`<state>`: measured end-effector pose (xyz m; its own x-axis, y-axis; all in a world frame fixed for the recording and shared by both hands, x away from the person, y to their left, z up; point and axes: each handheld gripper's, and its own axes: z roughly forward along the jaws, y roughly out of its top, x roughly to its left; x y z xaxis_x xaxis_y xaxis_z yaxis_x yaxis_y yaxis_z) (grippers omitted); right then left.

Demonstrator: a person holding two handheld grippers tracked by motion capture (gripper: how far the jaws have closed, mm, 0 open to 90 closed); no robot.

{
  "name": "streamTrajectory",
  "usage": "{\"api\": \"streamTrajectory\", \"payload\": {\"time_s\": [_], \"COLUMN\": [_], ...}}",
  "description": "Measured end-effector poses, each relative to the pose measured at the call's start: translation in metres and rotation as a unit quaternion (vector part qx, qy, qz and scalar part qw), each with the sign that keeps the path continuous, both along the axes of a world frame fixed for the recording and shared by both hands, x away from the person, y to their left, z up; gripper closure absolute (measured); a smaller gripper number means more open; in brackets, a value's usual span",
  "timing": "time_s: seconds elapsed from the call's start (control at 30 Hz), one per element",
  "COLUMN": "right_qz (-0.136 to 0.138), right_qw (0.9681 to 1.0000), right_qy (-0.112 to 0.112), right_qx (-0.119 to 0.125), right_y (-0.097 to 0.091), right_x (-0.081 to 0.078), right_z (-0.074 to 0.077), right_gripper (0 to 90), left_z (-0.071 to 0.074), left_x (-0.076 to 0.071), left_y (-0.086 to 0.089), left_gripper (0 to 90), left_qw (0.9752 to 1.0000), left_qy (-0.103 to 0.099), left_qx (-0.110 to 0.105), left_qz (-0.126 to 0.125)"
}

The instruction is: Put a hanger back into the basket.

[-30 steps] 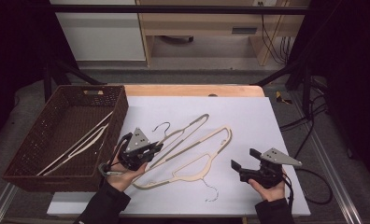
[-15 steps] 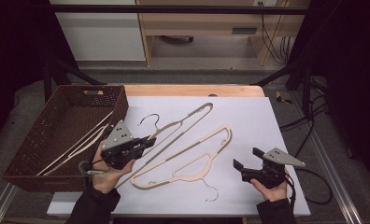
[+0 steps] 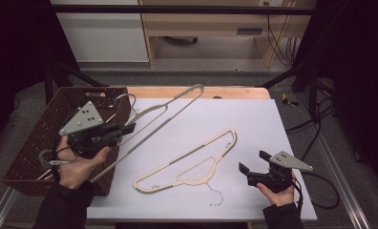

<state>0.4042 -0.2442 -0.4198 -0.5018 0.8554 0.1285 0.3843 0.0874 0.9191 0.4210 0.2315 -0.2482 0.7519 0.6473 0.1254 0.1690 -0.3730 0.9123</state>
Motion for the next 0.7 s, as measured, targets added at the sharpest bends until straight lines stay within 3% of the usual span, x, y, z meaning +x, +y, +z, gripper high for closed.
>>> {"api": "streamTrajectory", "payload": {"time_s": [0.1, 0.23, 0.5, 0.7], "right_qz": [-0.002, -0.001, 0.002, 0.007], "right_qw": [1.0, 0.9999, 0.9999, 0.9998], "right_qy": [-0.003, -0.005, -0.008, -0.014], "right_qx": [-0.008, -0.01, -0.007, -0.01], "right_y": [-0.001, -0.002, -0.001, 0.0], "right_x": [0.0, 0.0, -0.001, -0.001], "right_z": [0.0, 0.0, 0.001, 0.002], "right_gripper": [9.2, 8.4, 6.4, 5.2], "left_z": [0.008, 0.014, 0.012, 0.009], "left_x": [0.007, 0.018, 0.039, 0.047], "left_y": [0.016, 0.039, 0.081, 0.107], "left_gripper": [86.2, 86.2, 86.2, 86.1], "left_qw": [1.0, 0.9994, 0.9979, 0.9966], "left_qy": [-0.002, -0.013, -0.007, 0.0], "left_qx": [-0.006, 0.003, 0.004, -0.003], "left_qz": [0.004, 0.032, 0.064, 0.082]}}
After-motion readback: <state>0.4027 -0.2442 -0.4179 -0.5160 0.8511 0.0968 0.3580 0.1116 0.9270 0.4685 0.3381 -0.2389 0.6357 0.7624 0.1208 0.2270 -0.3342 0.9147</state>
